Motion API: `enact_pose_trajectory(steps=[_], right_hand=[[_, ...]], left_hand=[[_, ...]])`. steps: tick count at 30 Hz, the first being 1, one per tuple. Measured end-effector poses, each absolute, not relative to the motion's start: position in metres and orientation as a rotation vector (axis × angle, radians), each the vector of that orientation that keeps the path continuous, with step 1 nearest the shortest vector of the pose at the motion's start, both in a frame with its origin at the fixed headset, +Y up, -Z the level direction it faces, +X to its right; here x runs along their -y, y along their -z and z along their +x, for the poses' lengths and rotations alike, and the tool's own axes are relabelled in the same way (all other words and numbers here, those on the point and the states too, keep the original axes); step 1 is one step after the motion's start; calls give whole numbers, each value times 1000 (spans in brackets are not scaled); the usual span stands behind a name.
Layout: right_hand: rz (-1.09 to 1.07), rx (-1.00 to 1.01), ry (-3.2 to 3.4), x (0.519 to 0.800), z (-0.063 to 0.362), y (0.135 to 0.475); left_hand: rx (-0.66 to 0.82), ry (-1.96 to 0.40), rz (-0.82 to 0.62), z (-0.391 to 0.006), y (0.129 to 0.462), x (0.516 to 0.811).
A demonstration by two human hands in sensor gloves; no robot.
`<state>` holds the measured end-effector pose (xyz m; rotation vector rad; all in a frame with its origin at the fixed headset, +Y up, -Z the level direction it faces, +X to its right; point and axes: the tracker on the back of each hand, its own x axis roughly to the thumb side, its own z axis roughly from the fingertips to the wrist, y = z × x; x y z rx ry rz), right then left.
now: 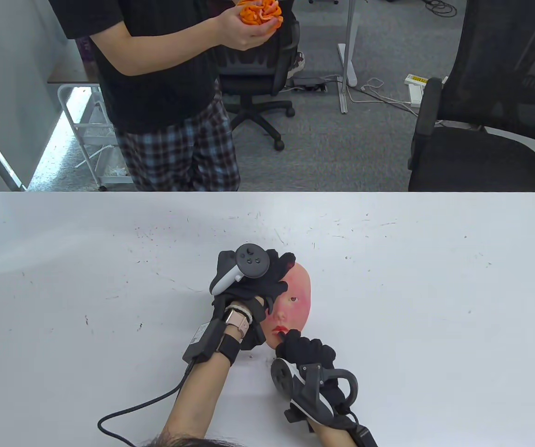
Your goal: Apply lipstick on mannequin lips
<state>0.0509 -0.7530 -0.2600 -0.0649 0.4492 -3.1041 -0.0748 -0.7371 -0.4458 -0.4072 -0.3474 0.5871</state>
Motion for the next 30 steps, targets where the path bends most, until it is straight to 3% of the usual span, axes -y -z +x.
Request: enact_pose_trajectory(steps=[4, 11, 19, 26, 30], right_hand=[[-153, -411, 3080, 757, 36, 262], [-59, -446, 3066, 752, 50, 262], [-185, -385, 3059, 758, 34, 269], [-83, -450, 3072, 755, 56, 262], [-146, -459, 3079, 755, 54, 262]], left_hand=[[348, -585, -407, -75, 446, 737], [347, -587, -409, -75, 446, 737], [348, -588, -412, -75, 446, 738], [347, -585, -410, -75, 446, 738], [346, -583, -410, -75, 446, 738]])
